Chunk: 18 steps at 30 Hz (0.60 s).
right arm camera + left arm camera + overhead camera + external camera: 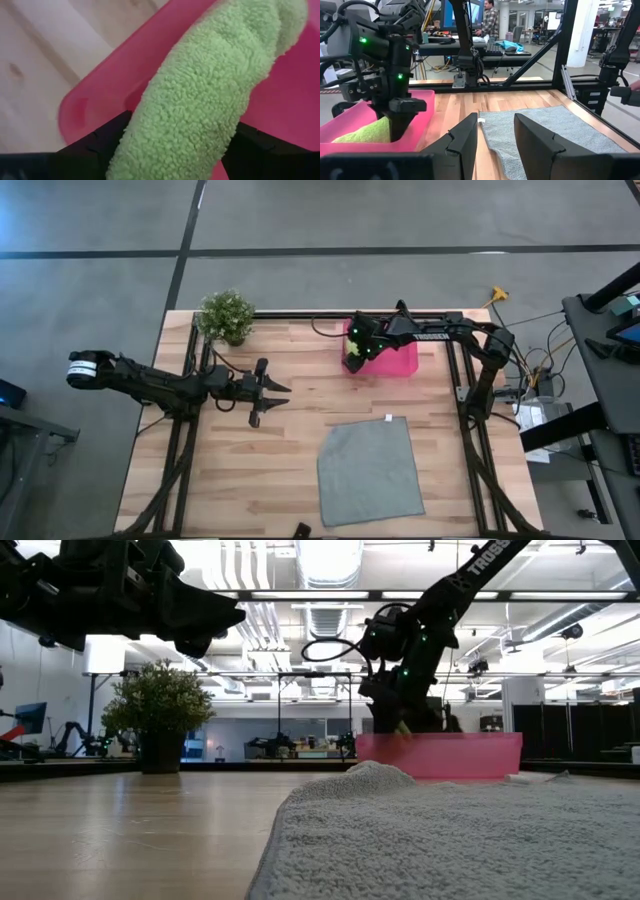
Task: Roll microfiber towels into tight, uniform cylinder then place into a basket
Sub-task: Put the rolled green microfiber cloth into the pink bin
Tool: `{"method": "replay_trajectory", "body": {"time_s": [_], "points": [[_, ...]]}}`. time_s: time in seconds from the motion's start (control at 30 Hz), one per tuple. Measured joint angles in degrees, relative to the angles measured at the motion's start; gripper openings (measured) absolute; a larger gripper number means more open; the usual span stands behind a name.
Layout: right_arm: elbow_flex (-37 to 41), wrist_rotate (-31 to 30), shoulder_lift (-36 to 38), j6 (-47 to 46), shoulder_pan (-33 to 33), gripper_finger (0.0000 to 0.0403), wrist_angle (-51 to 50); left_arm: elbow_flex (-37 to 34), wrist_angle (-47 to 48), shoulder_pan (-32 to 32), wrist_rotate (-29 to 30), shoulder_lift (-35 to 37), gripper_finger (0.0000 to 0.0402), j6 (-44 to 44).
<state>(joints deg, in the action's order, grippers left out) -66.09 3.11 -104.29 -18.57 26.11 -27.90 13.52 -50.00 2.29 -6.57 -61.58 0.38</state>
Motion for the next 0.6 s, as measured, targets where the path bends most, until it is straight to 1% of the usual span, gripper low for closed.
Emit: {"method": "replay_trajectory", "body": {"time_s": [0.13, 0.33, 0.4, 0.47, 0.6], "points": [[0.0, -4.3, 0.0, 1.0, -0.2, 0.0258, 0.5, 0.0, 0.0, 0.0, 0.0, 0.0, 0.0114, 0.0], [0.0, -4.2, 0.0, 1.9, -0.3, 0.0258, 3.2, 0.0, 0.0, 0.0, 0.0, 0.0, 0.0114, -0.1], [-0.2, -2.8, 0.0, 1.9, -0.3, 0.0258, 3.1, 0.0, 0.0, 0.0, 0.0, 0.0, 0.0114, -0.1], [-0.6, -0.1, 0.0, 1.7, -0.3, 0.0258, 3.0, 0.0, 0.0, 0.0, 0.0, 0.0, 0.0114, -0.1], [-1.0, 7.4, 0.0, -1.1, -0.4, 0.0258, 2.5, 0.0, 0.0, 0.0, 0.0, 0.0, 0.0114, -0.1]]}}
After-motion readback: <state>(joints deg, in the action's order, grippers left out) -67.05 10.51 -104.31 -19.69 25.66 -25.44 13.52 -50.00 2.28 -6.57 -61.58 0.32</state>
